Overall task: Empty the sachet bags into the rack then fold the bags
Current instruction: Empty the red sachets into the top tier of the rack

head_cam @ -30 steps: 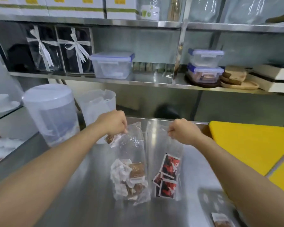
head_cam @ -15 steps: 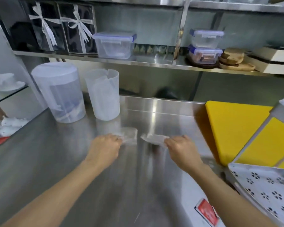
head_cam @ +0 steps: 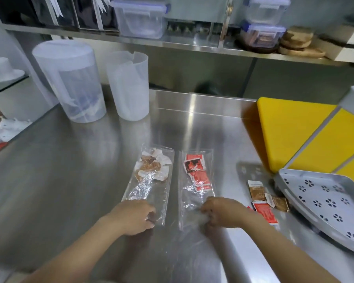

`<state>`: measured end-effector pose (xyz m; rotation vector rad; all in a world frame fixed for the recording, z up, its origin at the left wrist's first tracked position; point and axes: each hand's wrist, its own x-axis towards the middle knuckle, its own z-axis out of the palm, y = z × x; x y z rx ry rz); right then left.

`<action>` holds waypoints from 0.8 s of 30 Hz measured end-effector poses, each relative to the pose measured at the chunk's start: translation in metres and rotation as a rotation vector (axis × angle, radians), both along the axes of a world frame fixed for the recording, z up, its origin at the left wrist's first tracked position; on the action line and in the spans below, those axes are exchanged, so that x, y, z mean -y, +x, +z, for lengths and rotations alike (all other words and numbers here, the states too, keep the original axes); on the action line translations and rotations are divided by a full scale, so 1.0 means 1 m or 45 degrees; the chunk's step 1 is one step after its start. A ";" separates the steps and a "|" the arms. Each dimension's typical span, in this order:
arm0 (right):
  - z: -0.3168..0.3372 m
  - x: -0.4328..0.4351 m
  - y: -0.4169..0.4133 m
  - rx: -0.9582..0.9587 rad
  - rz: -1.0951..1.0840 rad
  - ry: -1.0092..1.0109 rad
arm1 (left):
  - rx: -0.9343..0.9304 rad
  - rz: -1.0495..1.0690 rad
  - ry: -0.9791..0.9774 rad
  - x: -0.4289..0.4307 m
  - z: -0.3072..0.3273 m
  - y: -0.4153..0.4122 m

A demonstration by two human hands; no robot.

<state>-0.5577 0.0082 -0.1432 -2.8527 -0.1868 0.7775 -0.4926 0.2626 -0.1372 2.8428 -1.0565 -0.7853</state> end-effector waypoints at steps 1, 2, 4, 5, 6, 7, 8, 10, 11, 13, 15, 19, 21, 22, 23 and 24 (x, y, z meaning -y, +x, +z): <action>0.007 -0.002 0.003 -0.079 -0.007 0.013 | -0.049 0.014 -0.017 0.005 0.005 0.002; 0.012 -0.002 0.006 -0.118 -0.055 0.048 | -0.042 0.039 -0.053 0.010 0.009 0.003; 0.018 -0.004 0.012 -0.046 -0.242 0.144 | 0.078 0.126 -0.237 0.024 0.009 0.003; 0.018 -0.006 0.016 0.098 -0.336 0.174 | 0.140 0.175 -0.343 0.033 0.008 0.001; 0.016 -0.009 0.020 0.293 -0.410 0.179 | 0.195 0.210 -0.430 0.041 0.005 0.000; 0.012 -0.014 0.024 0.464 -0.462 0.175 | 0.242 0.220 -0.482 0.048 0.000 -0.002; 0.005 -0.020 0.026 0.574 -0.494 0.180 | 0.282 0.203 -0.495 0.054 -0.008 -0.003; -0.014 -0.034 0.028 0.584 -0.526 0.177 | 0.325 0.112 -0.436 0.063 -0.025 -0.006; -0.025 -0.041 0.027 0.533 -0.523 0.148 | 0.324 0.060 -0.381 0.065 -0.036 -0.007; -0.048 -0.049 0.022 0.471 -0.503 0.062 | 0.337 -0.007 -0.308 0.063 -0.056 -0.009; -0.063 -0.051 0.015 0.466 -0.475 0.016 | 0.341 -0.006 -0.261 0.057 -0.069 -0.011; -0.069 -0.049 0.010 0.554 -0.509 -0.036 | 0.306 -0.004 -0.250 0.045 -0.075 -0.018; -0.068 -0.048 0.010 0.669 -0.557 -0.066 | 0.359 0.005 -0.240 0.045 -0.071 -0.020; -0.070 -0.048 0.010 0.734 -0.581 -0.035 | 0.392 0.003 -0.226 0.046 -0.069 -0.021; -0.069 -0.049 0.010 0.721 -0.626 0.094 | 0.403 -0.005 -0.210 0.047 -0.067 -0.022; -0.068 -0.048 0.010 0.756 -0.712 0.202 | 0.414 -0.015 -0.197 0.047 -0.065 -0.022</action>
